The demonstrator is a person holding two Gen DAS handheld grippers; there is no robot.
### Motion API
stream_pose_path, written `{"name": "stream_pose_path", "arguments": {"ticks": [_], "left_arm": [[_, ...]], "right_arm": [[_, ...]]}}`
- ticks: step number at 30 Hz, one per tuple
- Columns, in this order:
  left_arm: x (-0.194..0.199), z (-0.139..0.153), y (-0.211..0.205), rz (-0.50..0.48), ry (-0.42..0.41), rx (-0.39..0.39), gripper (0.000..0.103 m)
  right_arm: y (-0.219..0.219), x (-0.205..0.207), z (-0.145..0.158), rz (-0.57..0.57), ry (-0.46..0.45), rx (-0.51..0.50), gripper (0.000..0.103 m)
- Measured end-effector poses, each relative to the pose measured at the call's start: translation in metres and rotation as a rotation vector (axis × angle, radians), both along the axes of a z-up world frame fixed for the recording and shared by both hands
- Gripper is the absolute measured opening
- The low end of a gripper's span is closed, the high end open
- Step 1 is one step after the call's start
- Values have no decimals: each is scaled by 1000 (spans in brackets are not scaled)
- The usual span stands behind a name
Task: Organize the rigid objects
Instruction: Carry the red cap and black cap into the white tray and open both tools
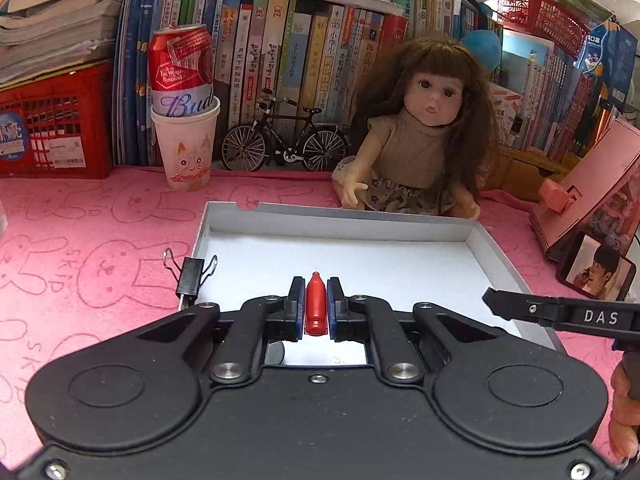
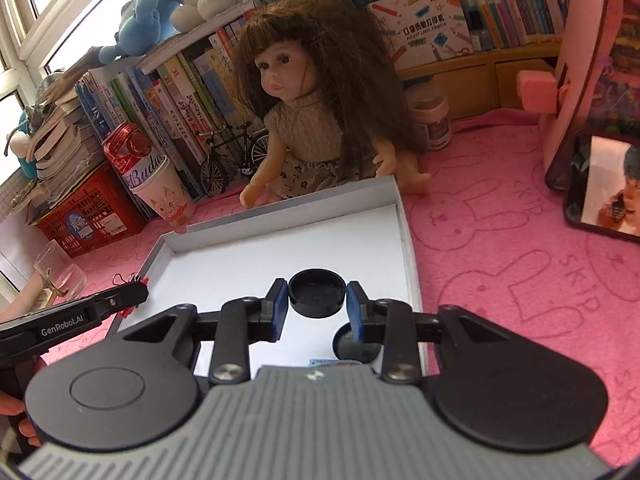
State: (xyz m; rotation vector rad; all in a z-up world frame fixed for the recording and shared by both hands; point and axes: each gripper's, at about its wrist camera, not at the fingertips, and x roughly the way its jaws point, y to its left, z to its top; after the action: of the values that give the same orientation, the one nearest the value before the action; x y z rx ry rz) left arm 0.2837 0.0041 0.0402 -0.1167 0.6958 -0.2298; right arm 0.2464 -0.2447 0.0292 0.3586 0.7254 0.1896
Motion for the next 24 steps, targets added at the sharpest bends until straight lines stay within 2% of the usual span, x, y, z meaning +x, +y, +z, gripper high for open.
{"name": "stream_pose_path", "arguments": {"ticks": [7, 14, 24], "left_arm": [[12, -21, -9, 10, 49, -21, 10], [8, -28, -20, -8, 44, 14, 10], [2, -37, -21, -11, 52, 44, 10]], "right_arm": [[18, 9, -15, 35, 43, -16, 37], [23, 6, -17, 42, 39, -93, 37], [26, 1, -16, 56, 37, -147, 36]]}}
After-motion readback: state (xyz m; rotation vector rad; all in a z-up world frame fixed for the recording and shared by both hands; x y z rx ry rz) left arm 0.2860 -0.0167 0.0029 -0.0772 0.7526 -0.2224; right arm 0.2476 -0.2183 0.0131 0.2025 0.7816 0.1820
